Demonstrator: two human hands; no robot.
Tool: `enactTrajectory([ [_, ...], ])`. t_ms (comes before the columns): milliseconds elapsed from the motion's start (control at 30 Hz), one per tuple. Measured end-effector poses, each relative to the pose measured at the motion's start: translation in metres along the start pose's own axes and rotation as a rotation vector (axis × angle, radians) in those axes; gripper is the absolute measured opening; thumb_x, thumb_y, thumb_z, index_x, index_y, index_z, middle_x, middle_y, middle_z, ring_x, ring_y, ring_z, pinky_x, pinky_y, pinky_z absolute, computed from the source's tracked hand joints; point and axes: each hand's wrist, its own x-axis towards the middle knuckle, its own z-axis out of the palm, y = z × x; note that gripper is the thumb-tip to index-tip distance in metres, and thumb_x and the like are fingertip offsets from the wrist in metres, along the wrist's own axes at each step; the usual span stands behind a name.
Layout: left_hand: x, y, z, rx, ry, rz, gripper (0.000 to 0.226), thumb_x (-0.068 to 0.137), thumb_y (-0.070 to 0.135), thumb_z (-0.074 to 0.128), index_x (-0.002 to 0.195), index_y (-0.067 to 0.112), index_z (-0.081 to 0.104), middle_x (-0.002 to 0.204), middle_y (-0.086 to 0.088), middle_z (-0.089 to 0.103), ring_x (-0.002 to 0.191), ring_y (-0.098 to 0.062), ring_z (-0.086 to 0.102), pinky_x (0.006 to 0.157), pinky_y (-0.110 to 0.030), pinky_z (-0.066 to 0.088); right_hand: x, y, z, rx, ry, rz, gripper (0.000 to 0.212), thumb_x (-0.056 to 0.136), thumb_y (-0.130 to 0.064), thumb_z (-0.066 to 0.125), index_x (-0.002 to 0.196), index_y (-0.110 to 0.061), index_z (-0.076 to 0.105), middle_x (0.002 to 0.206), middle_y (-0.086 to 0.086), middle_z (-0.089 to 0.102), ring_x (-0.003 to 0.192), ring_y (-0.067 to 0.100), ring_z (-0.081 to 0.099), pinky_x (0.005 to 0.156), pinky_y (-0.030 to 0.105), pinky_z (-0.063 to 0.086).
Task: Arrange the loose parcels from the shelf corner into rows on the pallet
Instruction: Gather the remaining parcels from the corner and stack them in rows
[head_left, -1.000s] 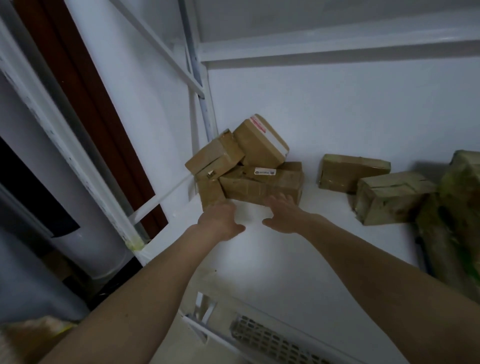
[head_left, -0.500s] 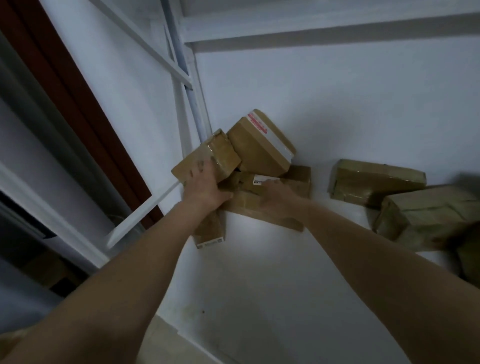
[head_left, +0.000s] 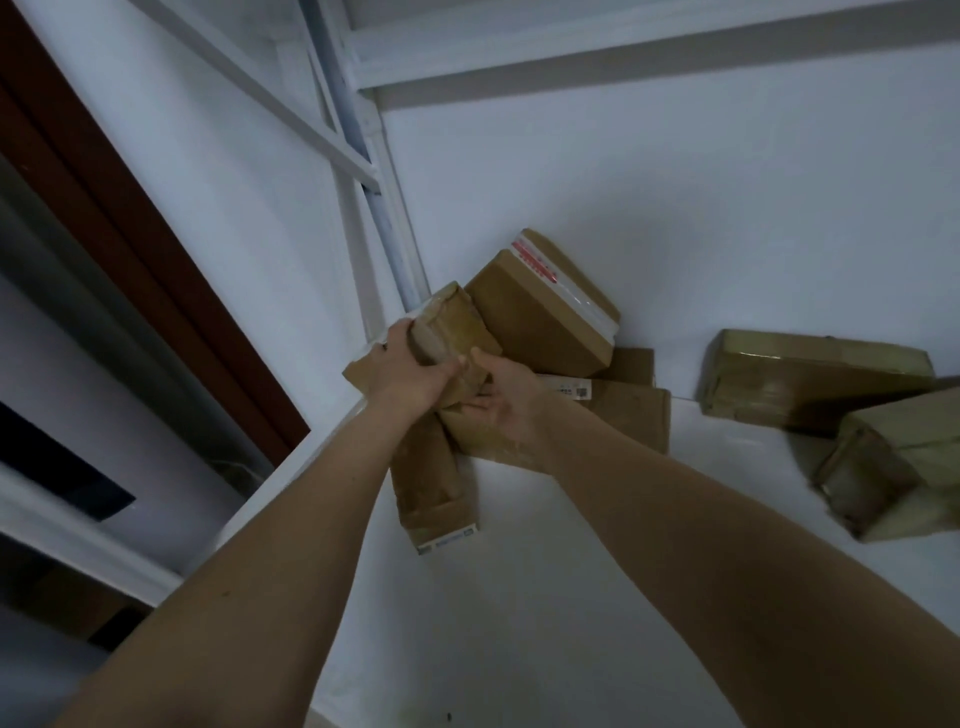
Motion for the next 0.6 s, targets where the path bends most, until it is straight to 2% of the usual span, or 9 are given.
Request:
enactTrajectory([
  [67, -0.008, 0.001, -0.001, -0.069, 0.045, 0.037, 0.081, 0.074, 0.045, 0.077, 0.139, 0.02, 0.035, 0.136, -0.008, 0.043, 0.121, -0.025, 0.045, 0.096, -0.029, 0.039, -0.002, 0.007, 0.007, 0.086, -0.009, -0.016, 0.026, 0.096, -0.019, 0.054, 0.118, -0.006, 0.058, 0.132, 0.017, 0.055, 0.118, 0.03, 0.055, 0.105, 0.042, 0.043],
  [200, -0.033, 0.002, -0.01, -0.253, 0.126, 0.179, 0.071, 0.074, 0.03, 0.08, 0.127, 0.014, 0.035, 0.13, -0.002, 0.041, 0.118, -0.018, 0.046, 0.101, -0.038, 0.045, -0.014, 0.011, 0.013, 0.134, -0.004, -0.071, 0.036, 0.097, -0.004, 0.048, 0.133, -0.003, 0.049, 0.13, 0.017, 0.058, 0.121, 0.03, 0.055, 0.107, 0.048, 0.039],
  [233, -0.042, 0.004, -0.012, -0.282, 0.164, 0.228, 0.069, 0.074, 0.027, 0.08, 0.126, 0.014, 0.036, 0.132, 0.003, 0.038, 0.12, -0.012, 0.044, 0.102, -0.036, 0.045, -0.018, 0.01, 0.014, 0.131, -0.012, -0.093, 0.039, 0.095, 0.002, 0.046, 0.135, -0.003, 0.047, 0.13, 0.018, 0.058, 0.12, 0.031, 0.055, 0.107, 0.049, 0.04],
  [333, -0.072, 0.012, -0.018, -0.319, 0.263, 0.392, 0.062, 0.075, 0.024, 0.079, 0.122, 0.019, 0.039, 0.143, 0.011, 0.03, 0.121, 0.017, 0.025, 0.1, -0.007, 0.034, -0.039, 0.01, 0.015, 0.175, -0.052, -0.171, 0.062, 0.086, 0.019, 0.044, 0.141, -0.008, 0.036, 0.133, 0.022, 0.052, 0.119, 0.038, 0.054, 0.101, 0.055, 0.043],
  [367, -0.081, 0.015, -0.02, -0.326, 0.279, 0.436, 0.06, 0.075, 0.024, 0.079, 0.119, 0.019, 0.04, 0.147, 0.009, 0.028, 0.118, 0.024, 0.02, 0.096, -0.001, 0.03, -0.048, 0.01, 0.015, 0.205, -0.064, -0.214, 0.069, 0.083, 0.023, 0.044, 0.143, -0.011, 0.032, 0.134, 0.021, 0.05, 0.118, 0.039, 0.054, 0.096, 0.056, 0.047],
  [400, -0.088, 0.019, -0.023, -0.339, 0.284, 0.467, 0.057, 0.075, 0.025, 0.079, 0.116, 0.019, 0.04, 0.148, 0.006, 0.028, 0.116, 0.028, 0.017, 0.094, -0.001, 0.032, -0.058, 0.009, 0.013, 0.22, -0.067, -0.263, 0.075, 0.081, 0.025, 0.044, 0.143, -0.014, 0.03, 0.133, 0.02, 0.05, 0.116, 0.039, 0.054, 0.088, 0.054, 0.052],
  [433, -0.096, 0.022, -0.026, -0.358, 0.28, 0.482, 0.056, 0.075, 0.028, 0.079, 0.113, 0.019, 0.04, 0.147, 0.004, 0.03, 0.114, 0.029, 0.018, 0.094, -0.005, 0.035, -0.069, 0.007, 0.011, 0.218, -0.058, -0.307, 0.077, 0.08, 0.026, 0.043, 0.143, -0.017, 0.029, 0.132, 0.02, 0.05, 0.115, 0.04, 0.055, 0.082, 0.053, 0.055],
  [500, -0.109, 0.028, -0.034, -0.421, 0.256, 0.473, 0.056, 0.076, 0.035, 0.078, 0.112, 0.016, 0.039, 0.141, 0.001, 0.034, 0.115, 0.021, 0.025, 0.094, -0.018, 0.043, -0.092, 0.003, 0.004, 0.21, -0.033, -0.35, 0.077, 0.08, 0.024, 0.04, 0.142, -0.022, 0.033, 0.132, 0.02, 0.049, 0.114, 0.041, 0.055, 0.08, 0.055, 0.055],
  [600, -0.127, 0.031, -0.041, -0.525, 0.201, 0.404, 0.058, 0.079, 0.04, 0.073, 0.115, 0.009, 0.041, 0.127, 0.001, 0.04, 0.113, 0.0, 0.04, 0.095, -0.028, 0.05, -0.133, -0.004, -0.004, 0.303, 0.034, -0.337, 0.057, 0.078, 0.007, 0.043, 0.129, -0.017, 0.048, 0.125, 0.018, 0.052, 0.111, 0.039, 0.055, 0.077, 0.06, 0.054],
])
